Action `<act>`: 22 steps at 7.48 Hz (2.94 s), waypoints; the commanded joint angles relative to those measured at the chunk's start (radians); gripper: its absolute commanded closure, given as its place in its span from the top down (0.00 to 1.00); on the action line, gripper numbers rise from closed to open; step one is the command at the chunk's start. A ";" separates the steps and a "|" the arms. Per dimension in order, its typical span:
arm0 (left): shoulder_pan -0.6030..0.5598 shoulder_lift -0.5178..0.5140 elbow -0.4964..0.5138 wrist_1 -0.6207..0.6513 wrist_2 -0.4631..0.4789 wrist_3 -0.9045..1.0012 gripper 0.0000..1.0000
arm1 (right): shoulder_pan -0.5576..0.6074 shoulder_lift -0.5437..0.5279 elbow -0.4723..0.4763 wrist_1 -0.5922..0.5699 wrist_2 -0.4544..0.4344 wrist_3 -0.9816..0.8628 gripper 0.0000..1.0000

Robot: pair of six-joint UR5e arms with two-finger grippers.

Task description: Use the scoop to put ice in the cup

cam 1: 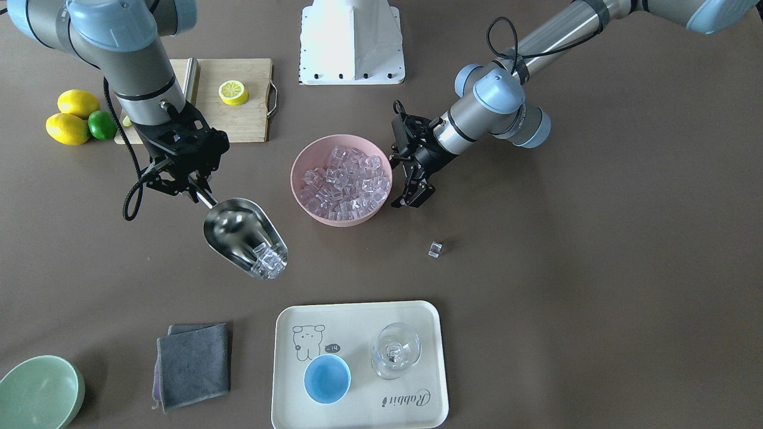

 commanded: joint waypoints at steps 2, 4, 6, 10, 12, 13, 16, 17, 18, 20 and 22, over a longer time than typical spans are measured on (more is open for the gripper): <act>-0.039 0.151 -0.210 0.132 -0.073 0.006 0.98 | 0.081 0.250 -0.319 0.000 0.030 -0.037 0.00; -0.122 0.211 -0.218 0.137 -0.205 0.009 0.98 | 0.081 0.375 -0.490 -0.002 0.056 -0.072 0.00; -0.186 0.221 -0.246 0.256 -0.263 0.001 0.98 | 0.081 0.445 -0.596 -0.014 0.097 -0.119 0.00; -0.382 0.244 -0.383 0.676 -0.266 -0.006 0.98 | 0.081 0.515 -0.613 -0.291 0.116 -0.365 0.00; -0.458 0.267 -0.384 0.758 -0.280 -0.191 0.99 | 0.084 0.579 -0.660 -0.374 0.107 -0.417 0.00; -0.493 0.267 -0.386 0.766 -0.283 -0.216 0.99 | 0.097 0.611 -0.671 -0.413 0.092 -0.429 0.00; -0.525 0.329 -0.376 0.771 -0.282 -0.223 0.99 | 0.101 0.650 -0.752 -0.408 0.052 -0.452 0.00; -0.551 0.345 -0.378 0.774 -0.292 -0.209 0.99 | 0.098 0.689 -0.800 -0.411 0.052 -0.465 0.00; -0.612 0.365 -0.387 0.793 -0.370 -0.210 0.99 | 0.095 0.703 -0.823 -0.412 0.052 -0.478 0.00; -0.831 0.360 -0.384 0.962 -0.424 -0.207 0.99 | 0.087 0.700 -0.826 -0.412 0.047 -0.483 0.00; -0.922 0.363 -0.349 1.060 -0.418 -0.055 0.99 | 0.087 0.702 -0.814 -0.433 0.039 -0.504 0.00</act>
